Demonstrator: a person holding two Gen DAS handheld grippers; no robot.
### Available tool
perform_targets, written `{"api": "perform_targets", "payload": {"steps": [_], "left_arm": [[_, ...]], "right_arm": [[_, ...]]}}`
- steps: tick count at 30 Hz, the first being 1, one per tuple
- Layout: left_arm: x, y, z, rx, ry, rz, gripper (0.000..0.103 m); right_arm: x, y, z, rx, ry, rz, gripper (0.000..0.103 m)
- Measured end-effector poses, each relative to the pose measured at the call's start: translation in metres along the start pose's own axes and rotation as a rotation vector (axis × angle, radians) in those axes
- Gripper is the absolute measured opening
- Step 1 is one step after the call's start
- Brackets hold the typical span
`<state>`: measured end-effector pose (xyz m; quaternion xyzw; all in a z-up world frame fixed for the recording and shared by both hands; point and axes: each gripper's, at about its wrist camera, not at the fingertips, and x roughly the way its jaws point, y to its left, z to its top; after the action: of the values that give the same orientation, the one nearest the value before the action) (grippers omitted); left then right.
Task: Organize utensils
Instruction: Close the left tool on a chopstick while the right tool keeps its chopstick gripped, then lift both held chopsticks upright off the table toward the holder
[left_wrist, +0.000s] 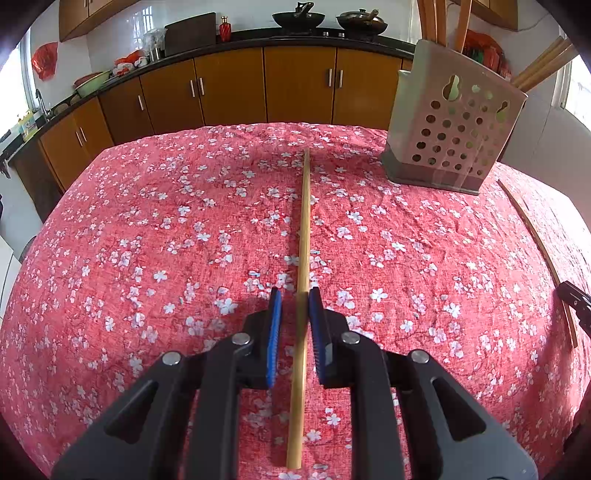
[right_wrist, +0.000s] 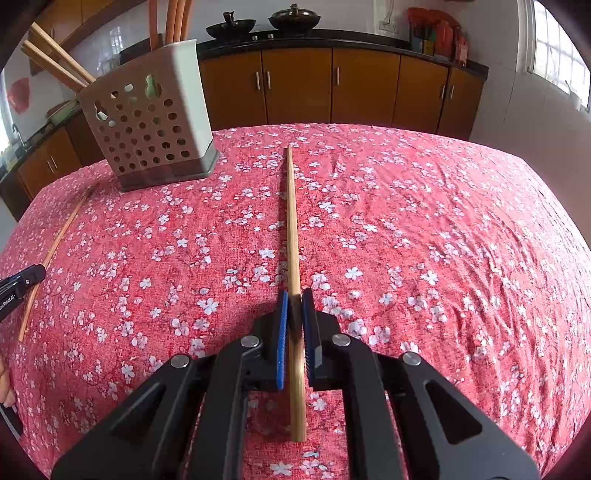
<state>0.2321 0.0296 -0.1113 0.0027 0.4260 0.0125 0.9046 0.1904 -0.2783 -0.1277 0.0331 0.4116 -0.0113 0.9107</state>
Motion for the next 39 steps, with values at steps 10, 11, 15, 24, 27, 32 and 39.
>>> {"api": "perform_targets", "payload": {"steps": [10,11,15,24,27,32,39], "left_arm": [[-0.001,0.001,0.0,-0.002,0.001,-0.002,0.017],[-0.001,0.001,0.0,-0.002,0.001,-0.003,0.017],[0.0,0.001,0.0,-0.002,0.002,-0.002,0.017],[-0.001,0.001,0.0,-0.004,0.002,-0.005,0.017],[-0.003,0.0,-0.003,0.012,0.003,0.004,0.017],[-0.011,0.0,-0.011,0.022,0.004,0.007,0.017],[-0.019,0.001,-0.015,0.048,0.012,-0.002,0.008]], "right_arm": [[0.0,0.0,0.0,0.001,0.0,0.001,0.009],[0.0,0.0,0.0,0.001,0.0,0.001,0.009],[0.0,0.0,0.0,0.001,0.0,0.001,0.009],[-0.002,0.0,-0.001,0.004,0.002,0.004,0.009],[-0.005,-0.001,-0.004,0.009,0.003,0.017,0.009],[-0.006,-0.001,-0.004,0.013,0.004,0.023,0.009],[-0.011,-0.004,-0.003,0.001,0.003,0.021,0.008]]}}
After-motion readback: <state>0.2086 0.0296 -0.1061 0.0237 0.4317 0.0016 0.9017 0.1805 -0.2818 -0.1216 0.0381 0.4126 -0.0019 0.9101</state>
